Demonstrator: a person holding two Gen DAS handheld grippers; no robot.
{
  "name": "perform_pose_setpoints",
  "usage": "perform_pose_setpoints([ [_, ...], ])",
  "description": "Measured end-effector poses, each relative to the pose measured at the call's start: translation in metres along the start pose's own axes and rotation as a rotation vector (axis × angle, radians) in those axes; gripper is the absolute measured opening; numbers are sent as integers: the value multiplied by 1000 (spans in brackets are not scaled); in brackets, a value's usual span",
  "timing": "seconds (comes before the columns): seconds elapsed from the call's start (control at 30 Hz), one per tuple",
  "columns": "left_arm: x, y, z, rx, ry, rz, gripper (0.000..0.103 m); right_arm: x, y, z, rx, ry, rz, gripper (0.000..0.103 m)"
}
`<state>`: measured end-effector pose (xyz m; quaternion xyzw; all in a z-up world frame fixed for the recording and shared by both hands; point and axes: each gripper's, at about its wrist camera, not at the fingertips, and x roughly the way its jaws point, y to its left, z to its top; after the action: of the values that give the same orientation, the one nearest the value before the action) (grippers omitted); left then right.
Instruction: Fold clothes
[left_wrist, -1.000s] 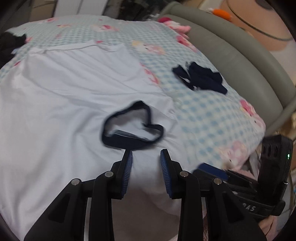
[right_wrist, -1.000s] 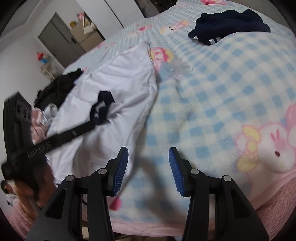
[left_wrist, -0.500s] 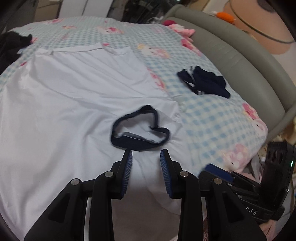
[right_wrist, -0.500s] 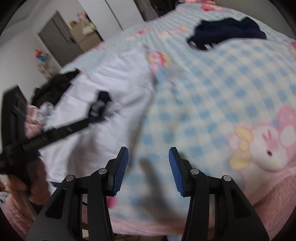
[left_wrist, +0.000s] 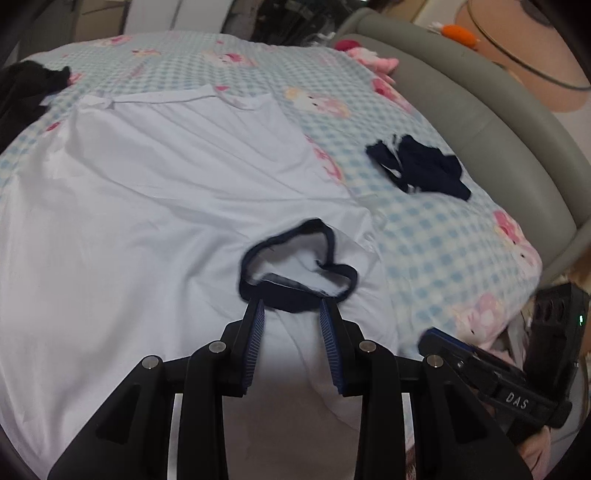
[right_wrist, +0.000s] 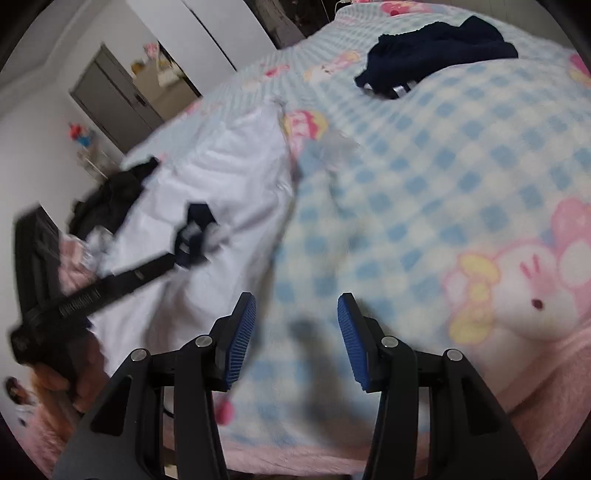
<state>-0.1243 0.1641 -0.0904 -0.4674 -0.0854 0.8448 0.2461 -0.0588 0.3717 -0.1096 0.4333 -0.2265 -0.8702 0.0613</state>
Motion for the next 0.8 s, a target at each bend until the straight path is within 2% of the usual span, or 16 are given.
perform_pose_setpoints([
  [0.07, 8, -7, 0, 42, 11, 36, 33, 4, 9, 1, -17, 14, 27, 48],
  [0.17, 23, -10, 5, 63, 22, 74, 33, 14, 35, -8, -126, 51, 42, 48],
  [0.23, 32, -9, 15, 83, 13, 132, 33, 22, 50, -16, -198, 86, 38, 48],
  [0.3, 33, -2, 30, 63, -12, 223, 33, 35, 54, -24, -245, 137, -36, 48],
  [0.33, 27, 5, 36, 25, -29, 237, 33, 41, 53, -27, -258, 160, -78, 48],
  [0.4, 14, 17, 41, -49, -43, 179, 33, 37, 44, -26, -208, 167, -54, 48],
  [0.47, 5, 22, 36, -60, -41, 114, 33, 23, 39, -17, -171, 128, -17, 48],
  [0.53, 2, 18, 28, -12, -38, 123, 33, 11, 38, -1, -186, 82, 3, 48],
  [0.6, 3, 16, 25, 21, -48, 160, 33, 8, 40, 23, -216, 48, -15, 49],
  [0.63, 2, 16, 28, 15, -53, 151, 33, 8, 41, 35, -231, 33, -25, 49],
  [0.73, 0, 10, 44, 21, -77, 83, 33, 31, 42, 69, -285, 51, -72, 49],
  [0.8, 8, -3, 55, 86, -57, 96, 33, 48, 42, 83, -300, 74, -82, 49],
])
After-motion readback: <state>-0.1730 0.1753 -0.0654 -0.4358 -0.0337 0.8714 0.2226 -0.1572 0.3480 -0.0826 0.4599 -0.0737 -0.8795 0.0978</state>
